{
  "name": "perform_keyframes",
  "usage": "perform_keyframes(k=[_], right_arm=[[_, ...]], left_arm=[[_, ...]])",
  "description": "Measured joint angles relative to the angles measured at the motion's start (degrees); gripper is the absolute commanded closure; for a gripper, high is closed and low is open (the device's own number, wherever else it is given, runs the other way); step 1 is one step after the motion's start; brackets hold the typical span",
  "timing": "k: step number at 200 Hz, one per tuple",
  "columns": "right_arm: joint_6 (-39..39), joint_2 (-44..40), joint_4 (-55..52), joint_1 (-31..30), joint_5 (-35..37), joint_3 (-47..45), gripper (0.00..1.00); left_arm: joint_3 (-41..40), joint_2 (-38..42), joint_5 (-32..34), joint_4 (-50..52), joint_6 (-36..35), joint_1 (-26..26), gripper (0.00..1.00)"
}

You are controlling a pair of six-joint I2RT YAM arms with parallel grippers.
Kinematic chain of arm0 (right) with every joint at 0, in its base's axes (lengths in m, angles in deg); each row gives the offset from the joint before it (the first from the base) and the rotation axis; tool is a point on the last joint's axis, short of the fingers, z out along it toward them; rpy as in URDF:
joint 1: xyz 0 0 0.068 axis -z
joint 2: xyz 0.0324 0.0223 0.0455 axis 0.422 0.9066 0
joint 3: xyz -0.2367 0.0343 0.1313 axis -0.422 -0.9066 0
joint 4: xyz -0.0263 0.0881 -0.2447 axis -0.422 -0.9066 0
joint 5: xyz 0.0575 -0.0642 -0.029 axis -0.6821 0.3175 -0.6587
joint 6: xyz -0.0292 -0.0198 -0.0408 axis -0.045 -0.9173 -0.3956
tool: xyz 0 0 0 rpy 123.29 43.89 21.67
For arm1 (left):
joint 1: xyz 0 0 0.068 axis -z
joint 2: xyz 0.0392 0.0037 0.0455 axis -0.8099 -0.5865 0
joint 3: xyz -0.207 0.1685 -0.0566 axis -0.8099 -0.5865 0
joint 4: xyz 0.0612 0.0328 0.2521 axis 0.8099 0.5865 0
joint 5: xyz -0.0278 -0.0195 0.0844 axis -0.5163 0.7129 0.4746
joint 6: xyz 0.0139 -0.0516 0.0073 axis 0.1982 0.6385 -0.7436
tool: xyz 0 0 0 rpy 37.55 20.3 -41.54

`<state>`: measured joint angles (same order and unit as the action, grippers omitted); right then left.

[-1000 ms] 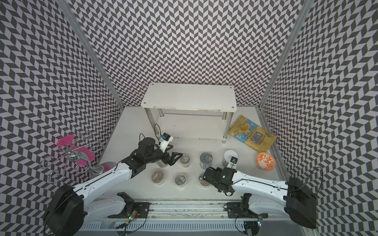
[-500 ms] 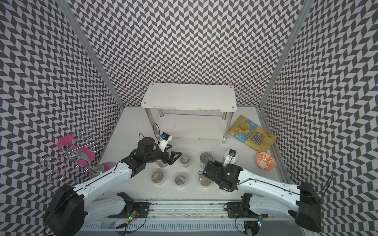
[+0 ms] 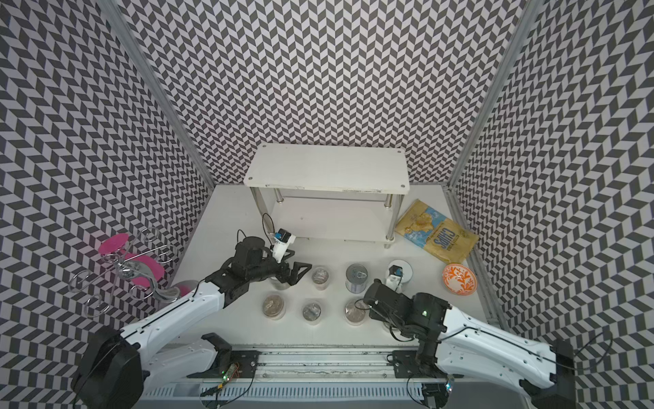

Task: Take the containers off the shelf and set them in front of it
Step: Place the container at the center of the board.

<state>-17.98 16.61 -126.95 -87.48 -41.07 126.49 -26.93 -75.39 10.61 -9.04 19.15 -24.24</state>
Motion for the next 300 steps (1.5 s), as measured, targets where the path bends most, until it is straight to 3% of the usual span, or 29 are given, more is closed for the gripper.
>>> perform_keyframes(k=[46,75,189,216,256,300], right_arm=[[-1.3,3.7,4.2,-0.2,-4.4,-4.0,0.6],[-2.7,5.7,7.9,-0.3,-5.7,-4.0,0.71],[-3.1,4.5,5.7,-1.3,-5.3,-1.7,0.74],[-1.8,4.0,5.8,-2.3,-6.8,-4.2,0.8],[-0.7,4.0,6.0,-2.6,-7.7,-6.9,0.81],[2.2,8.1,5.2,-2.6,-3.5,-6.9,0.79]], left_arm=[[0.0,1.2,0.0,1.7,-0.7,-0.3,0.0],[0.0,1.6,0.3,1.9,-0.7,-0.3,0.0],[0.0,0.8,0.4,1.9,-0.6,-0.4,0.0],[0.0,0.7,0.4,1.9,-0.6,-0.4,0.0],[0.0,0.4,0.4,1.9,-0.7,-0.4,0.0],[0.0,0.3,0.5,1.9,-0.7,-0.4,0.0]])
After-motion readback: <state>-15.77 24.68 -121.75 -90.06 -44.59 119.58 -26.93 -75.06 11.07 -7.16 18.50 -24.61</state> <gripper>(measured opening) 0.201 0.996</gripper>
